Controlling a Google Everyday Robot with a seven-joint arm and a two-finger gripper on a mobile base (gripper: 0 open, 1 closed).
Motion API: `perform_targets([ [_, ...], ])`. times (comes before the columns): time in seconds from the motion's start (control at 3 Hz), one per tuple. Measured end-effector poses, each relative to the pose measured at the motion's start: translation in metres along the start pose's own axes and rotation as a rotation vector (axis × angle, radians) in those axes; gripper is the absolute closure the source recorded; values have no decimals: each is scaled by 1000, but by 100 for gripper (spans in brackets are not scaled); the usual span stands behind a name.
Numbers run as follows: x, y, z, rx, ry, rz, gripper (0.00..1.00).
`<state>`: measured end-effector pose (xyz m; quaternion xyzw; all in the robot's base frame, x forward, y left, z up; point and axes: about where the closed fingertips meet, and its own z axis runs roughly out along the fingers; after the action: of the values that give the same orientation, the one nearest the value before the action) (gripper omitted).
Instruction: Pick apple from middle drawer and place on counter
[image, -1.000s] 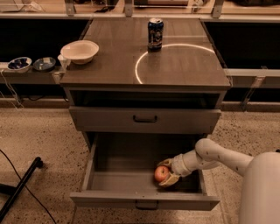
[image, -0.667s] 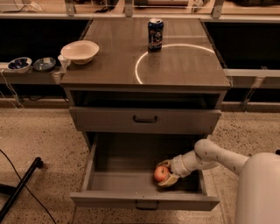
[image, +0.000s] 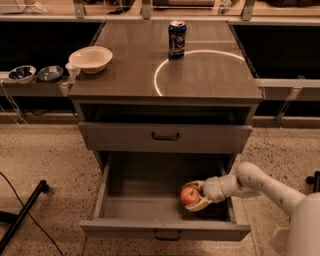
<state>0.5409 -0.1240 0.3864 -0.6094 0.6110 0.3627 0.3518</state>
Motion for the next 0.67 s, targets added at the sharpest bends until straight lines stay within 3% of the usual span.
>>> perform_targets([
  [0.33,-24,7,-42,74,-78,-24,100],
  [0.67,-50,22,-87,140,-78,-33,100],
])
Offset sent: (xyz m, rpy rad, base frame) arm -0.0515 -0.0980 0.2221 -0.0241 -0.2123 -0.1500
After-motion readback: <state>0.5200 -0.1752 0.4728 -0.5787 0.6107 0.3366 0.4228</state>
